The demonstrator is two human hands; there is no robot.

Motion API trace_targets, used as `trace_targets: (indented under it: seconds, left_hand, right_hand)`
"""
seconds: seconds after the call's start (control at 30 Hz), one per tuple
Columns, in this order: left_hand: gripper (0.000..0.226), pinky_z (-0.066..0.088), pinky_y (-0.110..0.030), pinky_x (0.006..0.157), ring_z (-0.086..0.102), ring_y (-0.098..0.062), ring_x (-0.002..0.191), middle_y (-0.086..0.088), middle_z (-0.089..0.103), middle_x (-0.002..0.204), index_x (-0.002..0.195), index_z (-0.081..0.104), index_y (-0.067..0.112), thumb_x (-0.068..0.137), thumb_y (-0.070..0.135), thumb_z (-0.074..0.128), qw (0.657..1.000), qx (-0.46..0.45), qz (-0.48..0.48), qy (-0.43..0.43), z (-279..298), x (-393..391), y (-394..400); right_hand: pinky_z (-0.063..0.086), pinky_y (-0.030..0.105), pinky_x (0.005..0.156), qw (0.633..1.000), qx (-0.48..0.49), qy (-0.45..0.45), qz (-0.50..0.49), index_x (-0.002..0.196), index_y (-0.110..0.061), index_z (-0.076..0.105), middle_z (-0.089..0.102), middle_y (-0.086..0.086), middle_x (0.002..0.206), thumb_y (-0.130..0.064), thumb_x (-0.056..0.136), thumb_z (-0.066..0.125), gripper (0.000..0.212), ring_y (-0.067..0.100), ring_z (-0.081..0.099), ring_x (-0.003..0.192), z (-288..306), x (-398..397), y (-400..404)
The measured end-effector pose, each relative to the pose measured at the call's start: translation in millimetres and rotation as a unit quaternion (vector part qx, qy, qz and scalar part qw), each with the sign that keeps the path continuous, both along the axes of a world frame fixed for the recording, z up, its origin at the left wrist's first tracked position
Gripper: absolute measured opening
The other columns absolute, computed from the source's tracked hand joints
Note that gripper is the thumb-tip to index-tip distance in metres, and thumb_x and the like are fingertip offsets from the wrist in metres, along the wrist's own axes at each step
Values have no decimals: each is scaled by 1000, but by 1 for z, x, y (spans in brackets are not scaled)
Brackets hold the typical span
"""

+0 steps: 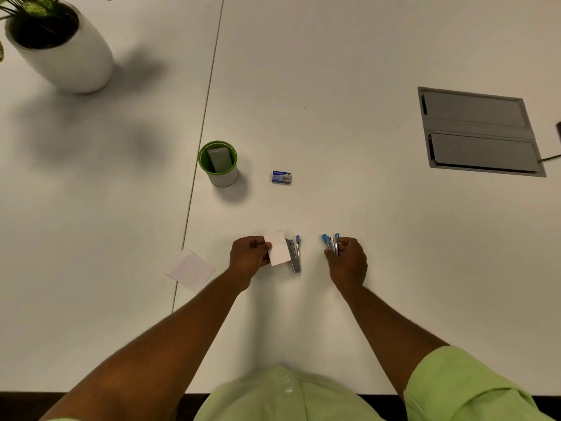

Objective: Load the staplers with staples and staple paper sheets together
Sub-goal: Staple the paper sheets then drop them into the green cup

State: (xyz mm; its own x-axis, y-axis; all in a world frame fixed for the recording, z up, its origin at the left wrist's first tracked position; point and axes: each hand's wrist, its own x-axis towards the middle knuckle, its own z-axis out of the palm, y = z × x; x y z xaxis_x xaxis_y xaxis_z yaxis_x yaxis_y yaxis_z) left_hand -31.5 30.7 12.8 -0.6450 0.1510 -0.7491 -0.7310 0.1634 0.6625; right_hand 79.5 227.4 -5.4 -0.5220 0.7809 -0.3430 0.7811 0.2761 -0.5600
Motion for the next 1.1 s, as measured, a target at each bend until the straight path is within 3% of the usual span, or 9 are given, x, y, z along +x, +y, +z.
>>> trace_targets:
  seconds: [0.2, 0.33, 0.4, 0.47, 0.63, 0.77, 0.87, 0.97, 1.1]
  left_hand:
    - [13, 61, -38, 75, 71, -30, 86, -22, 71, 105, 104, 69, -2, 91, -2, 65, 1000, -1, 1, 3, 2, -1, -2]
    - [27, 61, -31, 61, 72, -32, 88, -20, 70, 106, 112, 64, 6, 87, -4, 68, 1000, 11, 11, 2, 14, 1, -4]
    - [32, 60, -31, 59, 71, -37, 96, -20, 66, 111, 111, 59, 13, 86, -5, 67, 1000, 19, 12, -2, 20, 4, -5]
    - [33, 59, -31, 59, 70, -40, 98, -20, 64, 112, 108, 56, 16, 85, -6, 65, 1000, 24, 3, -3, 25, 8, -6]
    - [10, 62, -37, 74, 73, -38, 83, -27, 70, 98, 96, 63, 9, 91, 0, 61, 999, 47, -25, 8, 29, 16, -13]
    - [24, 62, -36, 73, 64, -24, 76, -15, 64, 92, 104, 67, 10, 103, 16, 44, 998, 48, -41, -1, 31, 24, -16]
    - [21, 62, -36, 69, 55, -23, 83, -7, 56, 99, 110, 66, 16, 104, 24, 49, 999, 18, -41, -16, 33, 31, -15]
    - [17, 62, -34, 73, 62, -23, 91, -7, 64, 107, 109, 67, 13, 98, 25, 63, 998, 41, -54, -20, 33, 37, -13]
    - [21, 62, -34, 79, 72, -24, 90, -18, 73, 103, 107, 69, 1, 96, 18, 67, 995, 76, -56, 18, 36, 45, -8]
  right_hand:
    - [49, 34, 83, 992, 104, 28, 60, 118, -17, 62, 59, 4, 116, -20, 85, 74, 35, 26, 56, 105, 19, -5, -10]
    - [49, 28, 86, 953, 90, 106, 268, 122, -30, 61, 56, -8, 119, -12, 79, 71, 48, 18, 55, 108, 36, -9, -29]
    - [49, 25, 89, 913, 57, 91, 393, 130, -34, 57, 51, -11, 128, -17, 81, 74, 55, 13, 51, 115, 43, -11, -41]
    - [53, 26, 83, 889, 73, 74, 445, 129, -35, 59, 49, -10, 134, -23, 84, 75, 49, 12, 48, 120, 47, -11, -51]
    - [45, 25, 74, 907, 141, 137, 373, 102, -26, 75, 62, -8, 116, -30, 88, 72, 15, 12, 56, 98, 56, -16, -58]
    - [49, 31, 69, 958, -10, 137, 250, 97, -13, 75, 70, -1, 88, -29, 92, 70, 18, 15, 64, 79, 59, -15, -61]
    - [57, 39, 76, 975, -136, 100, 145, 96, -9, 71, 73, 5, 83, -26, 92, 71, 17, 21, 69, 78, 59, -12, -58]
    - [58, 51, 81, 930, -325, 166, 37, 99, -4, 67, 74, 11, 81, -7, 90, 71, 11, 26, 70, 74, 66, -6, -58]
    - [61, 36, 80, 888, -420, 186, -17, 112, 4, 63, 73, 25, 100, -1, 89, 71, 25, 31, 71, 83, 73, 1, -58]
